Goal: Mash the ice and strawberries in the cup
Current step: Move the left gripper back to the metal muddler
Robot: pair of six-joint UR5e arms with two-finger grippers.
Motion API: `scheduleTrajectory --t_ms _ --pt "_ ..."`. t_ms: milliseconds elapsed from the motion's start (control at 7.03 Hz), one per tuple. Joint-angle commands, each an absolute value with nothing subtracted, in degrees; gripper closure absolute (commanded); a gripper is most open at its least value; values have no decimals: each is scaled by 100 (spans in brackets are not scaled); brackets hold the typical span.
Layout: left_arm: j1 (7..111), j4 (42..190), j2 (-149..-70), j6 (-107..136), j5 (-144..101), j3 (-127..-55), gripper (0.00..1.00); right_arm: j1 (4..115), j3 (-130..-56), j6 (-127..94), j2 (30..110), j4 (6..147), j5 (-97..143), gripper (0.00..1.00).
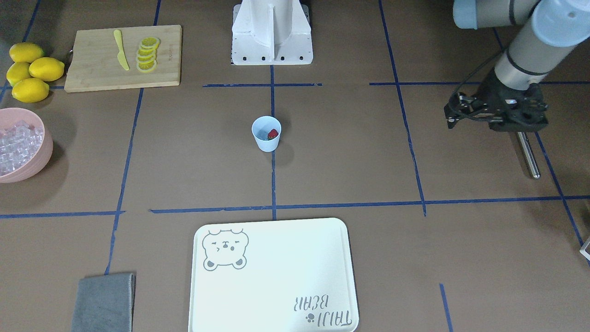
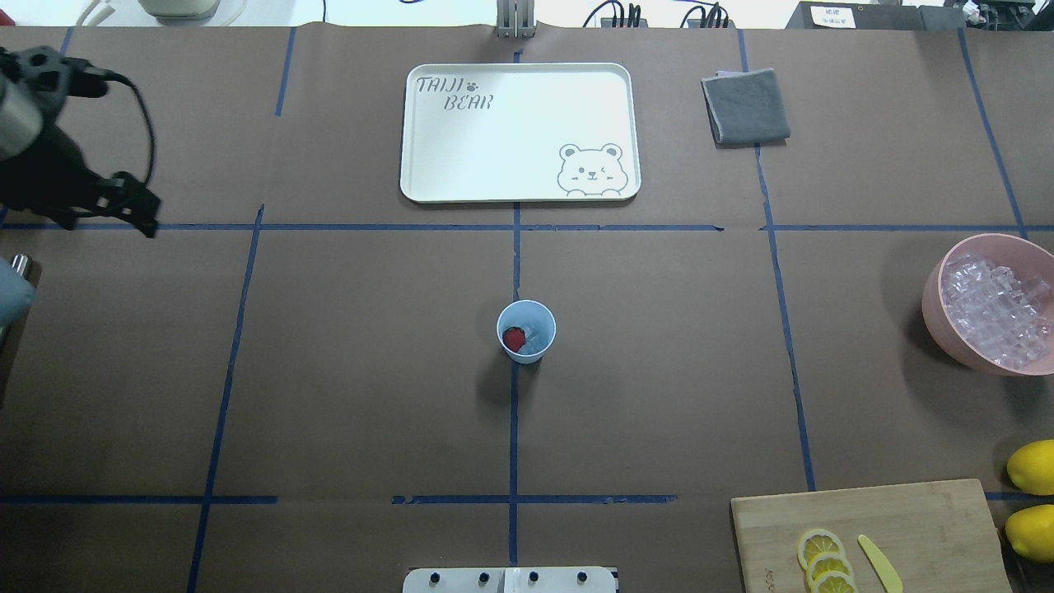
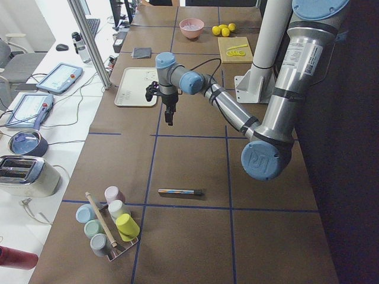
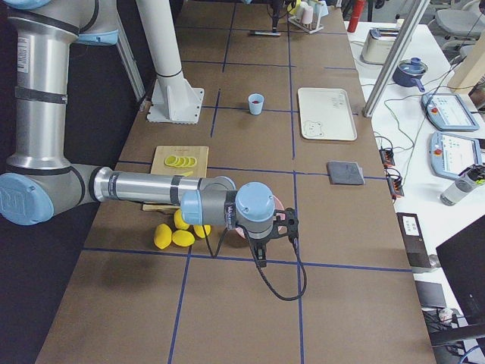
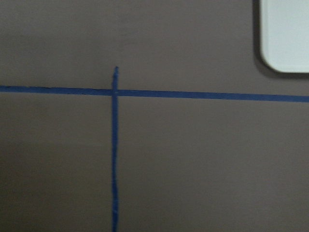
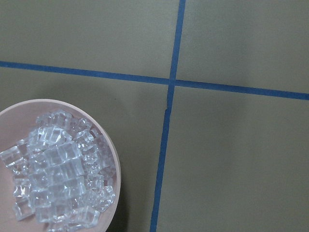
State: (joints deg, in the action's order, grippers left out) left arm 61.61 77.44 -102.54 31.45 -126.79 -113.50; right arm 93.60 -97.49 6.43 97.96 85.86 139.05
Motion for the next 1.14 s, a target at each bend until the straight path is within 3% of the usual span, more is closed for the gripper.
scheduleTrajectory --t_ms 0,427,996 --pt "6810 7778 -9540 1948 -12973 -11277 0 9360 -9765 642 9765 8569 13896 1" --pt "6987 9307 -8871 1705 -12964 -10384 0 9360 -9791 624 9747 8552 13896 1" --pt "6953 12051 -8946 2895 -12911 -8417 0 9360 -9800 571 9738 8543 13896 1"
